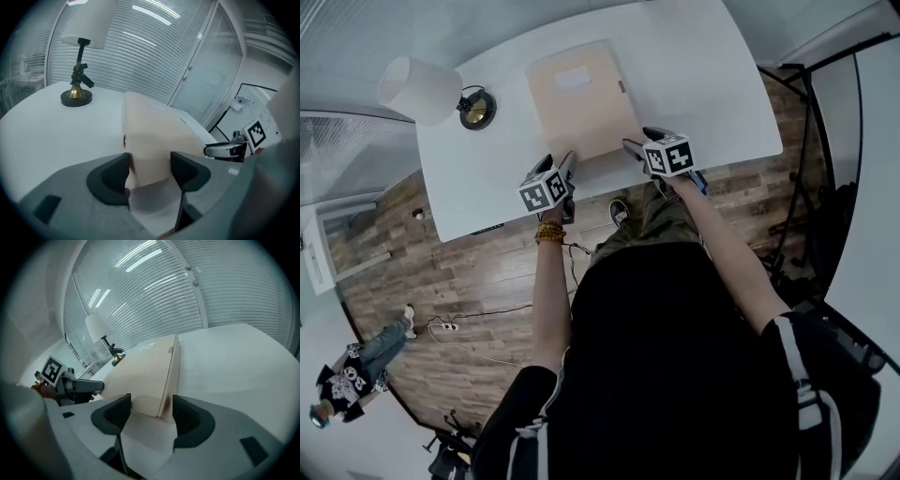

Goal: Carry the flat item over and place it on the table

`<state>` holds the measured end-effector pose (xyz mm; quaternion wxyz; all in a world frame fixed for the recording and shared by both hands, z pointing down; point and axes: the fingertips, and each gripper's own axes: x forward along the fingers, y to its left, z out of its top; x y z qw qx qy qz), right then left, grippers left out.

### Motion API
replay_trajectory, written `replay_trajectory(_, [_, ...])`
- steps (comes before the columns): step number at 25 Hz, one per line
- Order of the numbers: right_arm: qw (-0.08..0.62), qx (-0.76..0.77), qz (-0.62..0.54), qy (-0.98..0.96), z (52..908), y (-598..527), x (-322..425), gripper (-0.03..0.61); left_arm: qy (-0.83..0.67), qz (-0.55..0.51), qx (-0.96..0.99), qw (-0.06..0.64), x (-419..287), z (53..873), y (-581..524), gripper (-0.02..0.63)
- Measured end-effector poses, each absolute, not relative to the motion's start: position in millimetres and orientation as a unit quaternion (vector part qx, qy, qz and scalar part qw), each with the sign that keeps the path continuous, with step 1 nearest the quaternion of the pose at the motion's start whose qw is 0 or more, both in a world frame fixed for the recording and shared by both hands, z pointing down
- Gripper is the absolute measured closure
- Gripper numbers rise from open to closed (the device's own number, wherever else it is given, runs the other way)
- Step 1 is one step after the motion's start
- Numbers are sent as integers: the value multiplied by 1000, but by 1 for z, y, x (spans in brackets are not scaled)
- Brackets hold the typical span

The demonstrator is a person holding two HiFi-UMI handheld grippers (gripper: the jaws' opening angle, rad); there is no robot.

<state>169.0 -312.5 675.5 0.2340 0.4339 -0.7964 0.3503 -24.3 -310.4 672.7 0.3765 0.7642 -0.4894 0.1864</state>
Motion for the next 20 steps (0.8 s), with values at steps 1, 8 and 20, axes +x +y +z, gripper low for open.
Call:
replay_trajectory(1, [227,440,357,-792,676,-316,175,301,-488,183,766,377,-20,672,-315,328])
replay_trajectory(8, [195,443,365,-795,676,-341,198,281,-466,154,771,406,3,675,-337,327])
replay_trajectory(20, [244,451,305,-803,663,-368,215,327,-461,128,768,426,23,673,-366,332])
